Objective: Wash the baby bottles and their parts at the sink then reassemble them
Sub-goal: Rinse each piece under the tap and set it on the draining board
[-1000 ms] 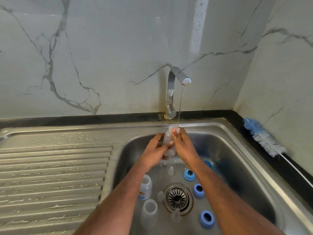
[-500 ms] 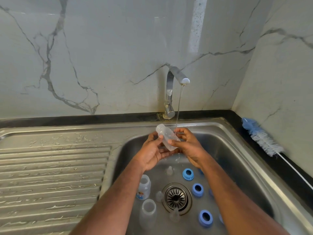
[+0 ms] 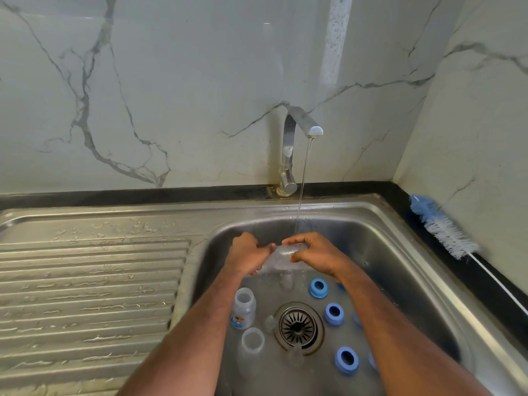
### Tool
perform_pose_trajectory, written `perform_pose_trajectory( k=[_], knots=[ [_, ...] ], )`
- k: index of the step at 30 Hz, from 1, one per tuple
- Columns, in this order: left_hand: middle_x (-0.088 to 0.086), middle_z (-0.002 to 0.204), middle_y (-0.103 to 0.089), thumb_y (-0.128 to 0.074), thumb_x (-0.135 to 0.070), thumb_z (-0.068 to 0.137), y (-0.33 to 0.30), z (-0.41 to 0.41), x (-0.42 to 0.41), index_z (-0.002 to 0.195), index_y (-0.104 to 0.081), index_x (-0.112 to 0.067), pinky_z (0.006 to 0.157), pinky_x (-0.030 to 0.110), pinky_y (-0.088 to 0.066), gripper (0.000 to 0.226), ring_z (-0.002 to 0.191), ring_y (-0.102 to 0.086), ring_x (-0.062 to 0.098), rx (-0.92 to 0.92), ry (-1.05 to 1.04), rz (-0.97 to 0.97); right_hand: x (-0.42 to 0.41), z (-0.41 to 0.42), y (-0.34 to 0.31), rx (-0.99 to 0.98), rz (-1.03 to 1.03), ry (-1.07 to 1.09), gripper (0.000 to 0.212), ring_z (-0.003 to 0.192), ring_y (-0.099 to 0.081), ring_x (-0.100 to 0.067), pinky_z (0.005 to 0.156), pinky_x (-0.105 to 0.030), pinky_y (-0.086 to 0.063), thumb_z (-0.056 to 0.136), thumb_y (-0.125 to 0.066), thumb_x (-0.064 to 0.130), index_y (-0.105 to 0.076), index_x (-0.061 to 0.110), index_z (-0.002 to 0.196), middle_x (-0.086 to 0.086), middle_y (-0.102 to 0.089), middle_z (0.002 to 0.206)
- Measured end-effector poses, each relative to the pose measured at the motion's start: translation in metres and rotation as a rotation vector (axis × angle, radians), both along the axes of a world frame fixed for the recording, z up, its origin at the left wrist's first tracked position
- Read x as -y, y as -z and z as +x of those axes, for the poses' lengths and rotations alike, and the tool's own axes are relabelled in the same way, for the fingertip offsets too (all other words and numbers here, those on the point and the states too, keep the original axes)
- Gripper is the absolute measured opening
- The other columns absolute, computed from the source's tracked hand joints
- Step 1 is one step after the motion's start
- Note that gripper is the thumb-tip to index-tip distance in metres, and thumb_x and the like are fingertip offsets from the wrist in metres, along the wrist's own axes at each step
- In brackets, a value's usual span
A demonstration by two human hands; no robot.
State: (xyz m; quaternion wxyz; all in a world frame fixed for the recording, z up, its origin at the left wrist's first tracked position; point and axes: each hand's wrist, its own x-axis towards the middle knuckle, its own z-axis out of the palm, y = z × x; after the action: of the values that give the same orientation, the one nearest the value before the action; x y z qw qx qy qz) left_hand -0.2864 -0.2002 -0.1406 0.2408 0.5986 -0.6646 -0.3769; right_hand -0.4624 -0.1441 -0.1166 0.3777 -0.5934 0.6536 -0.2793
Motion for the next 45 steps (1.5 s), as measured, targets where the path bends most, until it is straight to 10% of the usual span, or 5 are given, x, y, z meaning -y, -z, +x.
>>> perform_pose_trajectory(
  k=[7, 15, 26, 34, 45],
  knots=[
    [0.010, 0.083, -0.072, -0.057, -0.009, 0.093, 0.004, 0.004, 0.002, 0.107, -0.069, -0.008, 0.062, 0.036, -0.063, 0.018, 0.067, -0.073, 0.022, 0.179, 0.017, -0.053, 0.005, 0.018, 0.012, -0.113, -0.159, 0.142, 0.048, 0.096, -0.056, -0.007, 0.070, -0.016, -0.043, 0.076, -0.086, 0.034, -0.055, 0.027, 0.112, 0.007, -0.057, 0.108],
    [-0.005, 0.134, -0.060, -0.089, -0.018, 0.065, 0.014, 0.005, 0.005, 0.139, -0.053, -0.028, 0.102, 0.037, -0.050, 0.083, 0.121, -0.057, 0.016, 0.156, 0.317, -0.093, 0.009, 0.012, 0.012, -0.037, -0.261, 0.235, 0.036, 0.098, -0.062, -0.005, 0.071, -0.011, -0.043, 0.082, -0.079, 0.043, -0.070, 0.024, 0.111, 0.009, -0.069, 0.104],
    [-0.003, 0.107, -0.072, -0.090, -0.011, 0.067, 0.004, 0.002, 0.001, 0.120, -0.065, -0.022, 0.090, 0.043, -0.059, 0.061, 0.096, -0.070, 0.015, -0.121, 0.294, -0.126, 0.009, 0.008, 0.007, 0.149, -0.238, 0.175, 0.064, 0.116, -0.059, -0.014, 0.076, -0.016, -0.050, 0.077, -0.086, 0.013, -0.055, 0.027, 0.131, 0.005, -0.062, 0.129],
    [-0.001, 0.095, -0.071, -0.078, -0.002, 0.073, -0.019, 0.020, -0.015, 0.101, -0.068, -0.016, 0.082, 0.035, -0.058, 0.033, 0.088, -0.067, 0.015, 0.197, 0.272, -0.287, 0.000, 0.033, 0.012, -0.064, -0.162, 0.090, 0.055, 0.106, -0.063, -0.011, 0.083, -0.021, -0.047, 0.071, -0.090, 0.019, -0.060, 0.028, 0.116, 0.012, -0.063, 0.107],
    [-0.005, 0.073, -0.069, -0.071, -0.001, 0.081, -0.077, 0.131, -0.029, 0.080, -0.073, -0.011, 0.065, 0.008, -0.044, 0.010, 0.066, -0.061, -0.001, 0.133, 0.052, -0.555, -0.025, 0.075, -0.026, -0.098, -0.382, 0.137, 0.065, 0.110, -0.062, -0.013, 0.095, -0.032, -0.053, 0.075, -0.088, 0.029, -0.056, 0.028, 0.132, 0.004, -0.067, 0.121]
  ],
)
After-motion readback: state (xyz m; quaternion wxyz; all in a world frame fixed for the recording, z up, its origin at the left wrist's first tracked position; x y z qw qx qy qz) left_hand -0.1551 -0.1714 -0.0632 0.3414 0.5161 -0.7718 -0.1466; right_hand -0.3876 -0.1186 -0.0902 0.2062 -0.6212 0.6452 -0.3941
